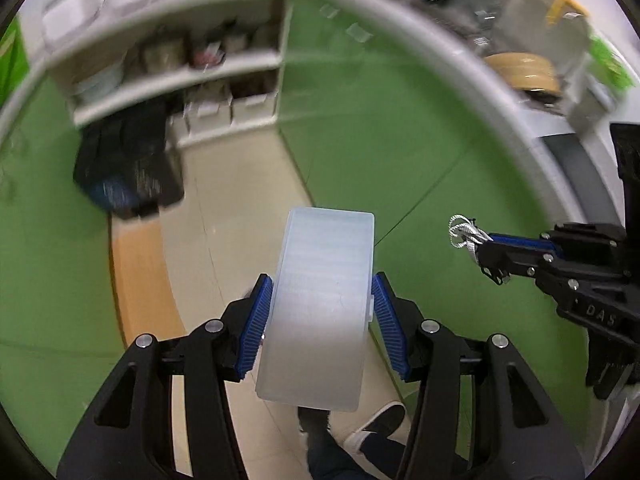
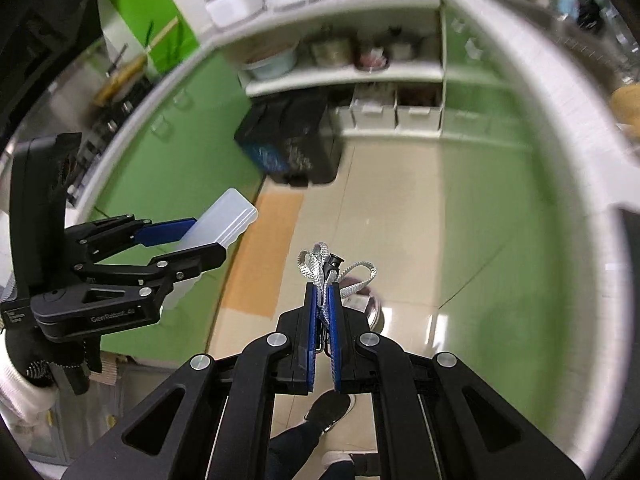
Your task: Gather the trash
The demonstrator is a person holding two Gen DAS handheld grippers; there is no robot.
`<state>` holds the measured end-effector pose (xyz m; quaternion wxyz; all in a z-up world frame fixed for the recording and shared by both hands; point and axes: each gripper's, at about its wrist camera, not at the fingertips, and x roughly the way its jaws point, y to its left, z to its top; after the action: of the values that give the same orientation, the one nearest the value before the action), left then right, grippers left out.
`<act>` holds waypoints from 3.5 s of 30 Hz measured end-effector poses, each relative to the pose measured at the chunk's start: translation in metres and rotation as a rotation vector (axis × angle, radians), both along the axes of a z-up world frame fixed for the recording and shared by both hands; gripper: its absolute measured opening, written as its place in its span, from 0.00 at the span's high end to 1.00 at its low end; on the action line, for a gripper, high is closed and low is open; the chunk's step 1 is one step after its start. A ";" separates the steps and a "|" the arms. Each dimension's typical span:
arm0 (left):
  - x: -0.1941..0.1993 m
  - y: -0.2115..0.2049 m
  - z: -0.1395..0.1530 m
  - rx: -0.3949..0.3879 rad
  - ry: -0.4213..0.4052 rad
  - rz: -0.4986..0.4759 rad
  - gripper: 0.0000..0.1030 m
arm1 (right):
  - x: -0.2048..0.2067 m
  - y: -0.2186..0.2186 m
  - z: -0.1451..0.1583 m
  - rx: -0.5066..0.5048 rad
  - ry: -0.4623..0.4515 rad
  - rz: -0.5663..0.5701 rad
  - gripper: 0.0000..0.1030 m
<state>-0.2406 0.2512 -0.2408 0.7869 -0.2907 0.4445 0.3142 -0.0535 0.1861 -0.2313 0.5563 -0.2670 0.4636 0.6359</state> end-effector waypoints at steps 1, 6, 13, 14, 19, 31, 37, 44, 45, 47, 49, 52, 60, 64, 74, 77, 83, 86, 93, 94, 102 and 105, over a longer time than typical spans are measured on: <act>-0.005 0.009 -0.028 -0.017 0.009 0.013 0.50 | -0.004 0.005 -0.016 -0.014 0.001 0.005 0.95; -0.016 0.038 -0.137 -0.104 0.022 0.044 0.50 | -0.021 0.032 -0.108 -0.080 0.013 0.014 0.95; -0.026 0.063 -0.266 -0.198 0.039 0.055 0.50 | -0.031 0.049 -0.201 -0.133 0.035 -0.009 0.95; -0.026 0.063 -0.276 -0.203 0.040 0.055 0.50 | -0.032 0.051 -0.213 -0.142 0.039 -0.014 0.95; -0.030 0.072 -0.326 -0.237 0.031 0.063 0.34 | -0.035 0.054 -0.251 -0.172 0.042 -0.019 0.95; -0.066 0.087 -0.317 -0.239 -0.004 0.149 0.03 | -0.054 0.070 -0.266 -0.196 0.040 0.018 0.95; -0.087 0.095 -0.301 -0.206 0.002 0.177 0.03 | -0.072 0.088 -0.284 -0.202 0.036 0.077 0.95; -0.107 0.102 -0.302 -0.198 -0.001 0.212 0.03 | -0.084 0.107 -0.315 -0.214 0.039 0.113 0.94; -0.110 0.102 -0.303 -0.198 0.000 0.215 0.03 | -0.085 0.109 -0.319 -0.215 0.037 0.116 0.94; -0.114 0.104 -0.306 -0.199 0.002 0.221 0.03 | -0.085 0.113 -0.327 -0.217 0.030 0.121 0.89; -0.117 0.106 -0.309 -0.202 0.000 0.227 0.03 | -0.086 0.115 -0.332 -0.220 0.022 0.121 0.86; -0.118 0.107 -0.311 -0.205 0.000 0.237 0.03 | -0.085 0.114 -0.337 -0.215 0.014 0.113 0.29; -0.111 0.102 -0.308 -0.209 -0.003 0.237 0.03 | -0.071 0.106 -0.335 -0.216 -0.001 0.062 0.06; -0.102 0.091 -0.287 -0.215 -0.007 0.224 0.03 | -0.066 0.095 -0.311 -0.212 0.000 0.039 0.06; -0.068 0.050 -0.136 -0.137 -0.056 0.139 0.03 | -0.032 0.051 -0.144 -0.097 -0.002 -0.097 0.06; -0.051 0.034 -0.075 -0.099 -0.079 0.087 0.03 | -0.016 0.031 -0.077 -0.036 -0.010 -0.152 0.06; -0.012 0.003 0.034 -0.020 -0.150 -0.023 0.03 | 0.023 -0.027 0.042 0.076 -0.057 -0.264 0.06; 0.013 -0.011 0.080 0.016 -0.185 -0.095 0.03 | 0.049 -0.063 0.087 0.113 -0.097 -0.334 0.06; 0.077 -0.056 0.159 0.101 -0.245 -0.274 0.03 | 0.099 -0.147 0.153 0.152 -0.197 -0.525 0.06; 0.087 -0.063 0.168 0.107 -0.254 -0.304 0.03 | 0.106 -0.162 0.162 0.159 -0.209 -0.564 0.06; 0.144 -0.121 0.216 0.151 -0.284 -0.478 0.03 | 0.133 -0.254 0.196 0.167 -0.278 -0.769 0.06; 0.160 -0.142 0.225 0.165 -0.284 -0.544 0.03 | 0.136 -0.281 0.205 0.164 -0.299 -0.815 0.06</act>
<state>-0.0811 0.1090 -0.0155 0.9173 -0.1371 0.3645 0.0833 0.0829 -0.0944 -0.0259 0.8419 -0.1063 0.3934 0.3536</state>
